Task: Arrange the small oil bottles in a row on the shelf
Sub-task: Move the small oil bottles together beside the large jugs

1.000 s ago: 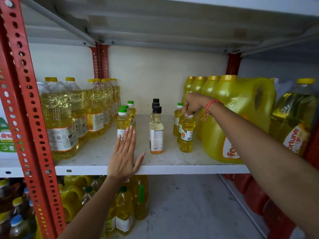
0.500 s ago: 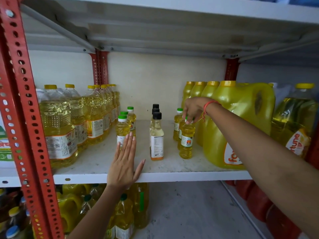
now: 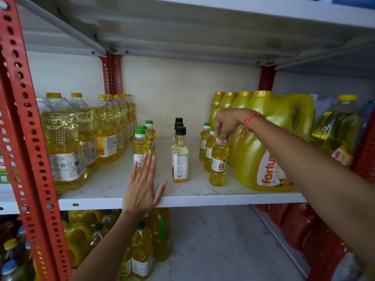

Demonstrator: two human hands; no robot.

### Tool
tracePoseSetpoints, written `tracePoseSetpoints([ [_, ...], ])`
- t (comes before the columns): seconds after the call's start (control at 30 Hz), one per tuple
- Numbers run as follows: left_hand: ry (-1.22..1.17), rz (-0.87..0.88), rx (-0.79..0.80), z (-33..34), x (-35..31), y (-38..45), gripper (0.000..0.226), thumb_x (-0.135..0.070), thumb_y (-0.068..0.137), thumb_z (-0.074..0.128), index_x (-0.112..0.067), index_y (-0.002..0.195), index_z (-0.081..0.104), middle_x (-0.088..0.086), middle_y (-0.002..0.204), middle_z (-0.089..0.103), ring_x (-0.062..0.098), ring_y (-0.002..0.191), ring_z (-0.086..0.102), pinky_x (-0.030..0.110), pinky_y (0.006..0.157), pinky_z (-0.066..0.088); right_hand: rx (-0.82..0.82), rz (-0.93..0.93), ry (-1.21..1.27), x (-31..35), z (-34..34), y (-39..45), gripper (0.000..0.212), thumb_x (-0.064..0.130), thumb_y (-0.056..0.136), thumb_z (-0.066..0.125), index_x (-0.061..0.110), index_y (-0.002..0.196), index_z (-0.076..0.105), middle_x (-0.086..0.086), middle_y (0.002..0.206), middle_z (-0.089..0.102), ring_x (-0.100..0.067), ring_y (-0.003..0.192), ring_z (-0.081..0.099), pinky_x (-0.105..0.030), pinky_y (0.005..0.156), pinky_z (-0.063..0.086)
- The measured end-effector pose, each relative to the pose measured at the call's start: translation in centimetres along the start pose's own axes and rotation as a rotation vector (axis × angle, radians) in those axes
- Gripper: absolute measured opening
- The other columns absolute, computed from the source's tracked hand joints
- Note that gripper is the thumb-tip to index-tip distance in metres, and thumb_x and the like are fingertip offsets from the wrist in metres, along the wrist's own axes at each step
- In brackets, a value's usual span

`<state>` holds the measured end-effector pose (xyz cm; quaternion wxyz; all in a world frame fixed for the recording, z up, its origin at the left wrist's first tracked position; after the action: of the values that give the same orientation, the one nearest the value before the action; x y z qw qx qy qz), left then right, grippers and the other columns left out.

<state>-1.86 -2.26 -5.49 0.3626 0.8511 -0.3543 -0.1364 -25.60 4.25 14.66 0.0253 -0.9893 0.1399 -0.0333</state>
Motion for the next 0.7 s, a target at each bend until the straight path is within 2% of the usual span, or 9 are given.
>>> tracePoseSetpoints([
  [0.37, -0.008, -0.002, 0.025, 0.0, 0.0, -0.2, 0.083, -0.059, 0.096, 0.007, 0.0, 0.154, 0.01, 0.017, 0.164, 0.005, 0.028, 0.152, 0.002, 0.043, 0.123, -0.001, 0.041, -0.018, -0.001, 0.4, 0.1, -1.8, 0.036, 0.012, 0.07, 0.083, 0.002, 0.104, 0.075, -0.005, 0.074, 0.073, -0.005, 0.045, 0.067, -0.025, 0.075, 0.058],
  [0.53, -0.006, -0.004, 0.024, 0.0, 0.0, -0.2, 0.081, -0.058, 0.097, 0.009, -0.001, 0.154, 0.01, 0.017, 0.164, 0.007, 0.027, 0.152, 0.004, 0.042, 0.123, -0.002, 0.043, -0.015, -0.04, 0.4, 0.1, -2.3, 0.038, 0.011, 0.071, 0.082, 0.001, 0.107, 0.073, -0.01, 0.081, 0.073, -0.011, 0.054, 0.067, -0.034, 0.086, 0.059],
  [0.63, -0.007, -0.006, 0.026, 0.0, 0.1, -0.2, 0.081, -0.059, 0.097, 0.008, -0.001, 0.154, 0.009, 0.016, 0.164, 0.006, 0.027, 0.152, 0.003, 0.042, 0.123, -0.002, 0.045, -0.016, -0.051, 0.5, 0.1, -2.5, 0.038, 0.011, 0.073, 0.081, 0.0, 0.108, 0.072, -0.013, 0.088, 0.074, -0.015, 0.06, 0.067, -0.034, 0.088, 0.058],
  [0.7, -0.012, -0.006, 0.03, 0.0, 0.1, -0.2, 0.082, -0.059, 0.097, 0.007, -0.001, 0.154, 0.008, 0.016, 0.164, 0.005, 0.027, 0.152, 0.002, 0.042, 0.123, -0.002, 0.043, -0.014, -0.06, 0.5, 0.2, -2.6, 0.038, 0.012, 0.073, 0.081, 0.001, 0.108, 0.073, -0.009, 0.084, 0.073, -0.013, 0.059, 0.067, -0.033, 0.086, 0.058],
])
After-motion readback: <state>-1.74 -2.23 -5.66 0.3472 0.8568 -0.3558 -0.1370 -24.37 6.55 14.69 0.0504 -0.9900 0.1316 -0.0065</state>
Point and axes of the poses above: each hand's wrist, its own y-axis towards the middle knuckle, its own z-axis out of the palm, x = y × z, the point moved 4 cm from there along y, towards the middle knuckle
